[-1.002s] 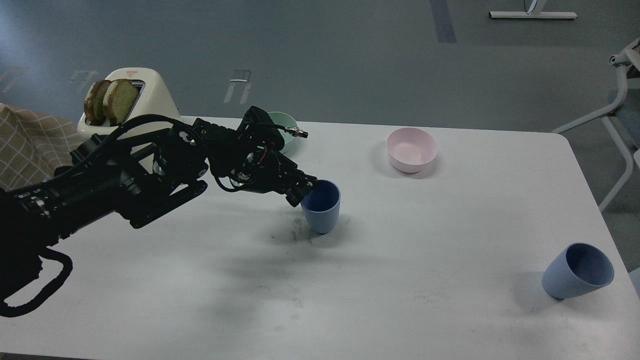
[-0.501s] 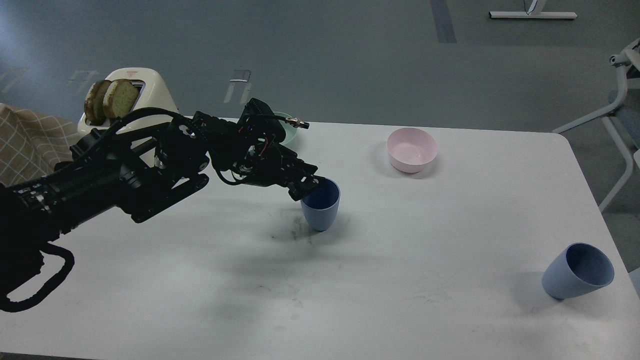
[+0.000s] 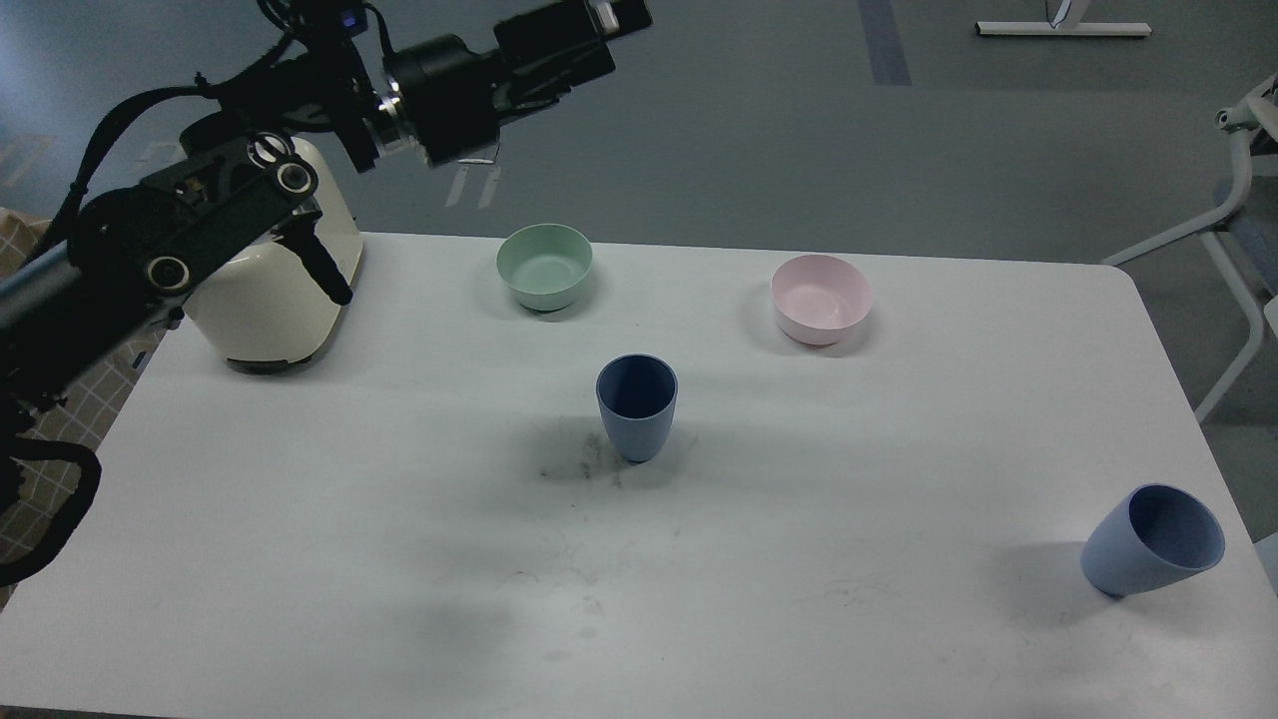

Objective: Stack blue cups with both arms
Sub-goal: 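Release the cup upright and lift the left gripper away, then reach the right gripper to the other blue cup and grasp it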

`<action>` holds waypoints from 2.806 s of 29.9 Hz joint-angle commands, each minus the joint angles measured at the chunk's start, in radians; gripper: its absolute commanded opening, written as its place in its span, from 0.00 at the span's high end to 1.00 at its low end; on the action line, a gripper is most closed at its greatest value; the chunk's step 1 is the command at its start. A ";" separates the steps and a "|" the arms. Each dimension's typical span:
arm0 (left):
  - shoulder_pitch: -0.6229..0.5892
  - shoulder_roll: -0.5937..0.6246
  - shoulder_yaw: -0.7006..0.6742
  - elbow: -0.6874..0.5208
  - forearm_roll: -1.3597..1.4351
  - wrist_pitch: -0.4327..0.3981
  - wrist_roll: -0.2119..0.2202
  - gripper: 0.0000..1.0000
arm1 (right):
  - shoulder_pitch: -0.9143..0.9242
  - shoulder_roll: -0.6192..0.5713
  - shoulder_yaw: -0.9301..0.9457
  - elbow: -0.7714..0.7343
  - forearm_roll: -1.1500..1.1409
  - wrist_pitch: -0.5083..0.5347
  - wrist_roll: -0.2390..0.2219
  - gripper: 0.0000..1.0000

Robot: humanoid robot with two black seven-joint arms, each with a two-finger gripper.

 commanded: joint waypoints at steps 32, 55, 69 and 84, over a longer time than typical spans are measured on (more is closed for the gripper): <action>0.275 -0.084 -0.315 0.125 -0.440 -0.002 0.015 0.02 | -0.418 -0.308 -0.319 0.564 -0.996 0.000 0.006 0.01; 0.266 -0.087 -0.313 0.111 -0.437 -0.005 0.015 0.02 | -0.660 -0.417 -0.322 0.572 -1.001 0.000 0.011 0.22; 0.271 -0.089 -0.313 0.111 -0.437 -0.007 0.015 0.02 | -0.677 -0.397 -0.326 0.570 -1.010 0.000 -0.013 0.59; 0.275 -0.089 -0.313 0.111 -0.435 -0.005 0.015 0.02 | -0.666 -0.325 -0.355 0.569 -1.050 0.000 -0.016 0.67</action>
